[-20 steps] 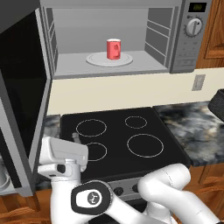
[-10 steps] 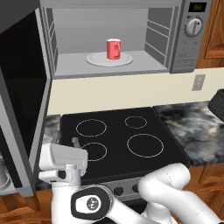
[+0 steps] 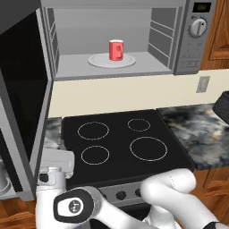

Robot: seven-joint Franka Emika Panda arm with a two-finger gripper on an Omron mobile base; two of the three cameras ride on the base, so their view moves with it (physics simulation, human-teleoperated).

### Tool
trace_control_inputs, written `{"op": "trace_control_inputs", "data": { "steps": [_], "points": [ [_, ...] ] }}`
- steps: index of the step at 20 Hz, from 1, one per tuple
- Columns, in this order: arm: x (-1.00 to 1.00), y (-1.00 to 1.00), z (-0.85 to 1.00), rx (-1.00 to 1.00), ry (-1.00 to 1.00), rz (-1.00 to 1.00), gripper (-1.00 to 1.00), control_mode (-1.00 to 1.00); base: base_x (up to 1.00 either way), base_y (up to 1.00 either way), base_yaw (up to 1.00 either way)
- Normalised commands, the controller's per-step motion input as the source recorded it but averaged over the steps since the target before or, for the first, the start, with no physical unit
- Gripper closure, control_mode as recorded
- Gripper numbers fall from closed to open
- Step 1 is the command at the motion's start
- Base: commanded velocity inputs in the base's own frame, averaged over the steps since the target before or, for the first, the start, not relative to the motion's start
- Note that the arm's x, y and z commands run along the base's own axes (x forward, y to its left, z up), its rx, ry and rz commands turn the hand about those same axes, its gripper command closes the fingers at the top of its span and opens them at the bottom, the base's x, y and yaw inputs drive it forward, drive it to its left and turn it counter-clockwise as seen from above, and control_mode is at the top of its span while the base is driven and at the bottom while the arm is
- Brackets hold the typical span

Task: Place the microwavable item in the microwave. Then, close the microwave door and press the start button.

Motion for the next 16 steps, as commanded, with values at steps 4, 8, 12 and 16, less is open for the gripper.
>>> {"op": "trace_control_inputs", "data": {
  "steps": [4, 8, 12, 16],
  "points": [
    [0.0, 0.61, 0.47, 0.0, -0.02, -0.09, -1.0, -1.0, 0.0, 0.0, 0.0],
    [-0.19, 0.01, 0.44, 0.03, 0.0, -0.14, -1.0, -1.0, 0.0, 0.0, 0.0],
    [-0.56, -0.79, 0.33, 0.2, -0.03, -0.09, -1.0, -1.0, 0.0, 0.0, 0.0],
    [-0.47, -1.0, 0.43, 0.31, -0.12, -0.03, -1.0, -1.0, 0.0, 0.0, 0.0]
  ]
}}
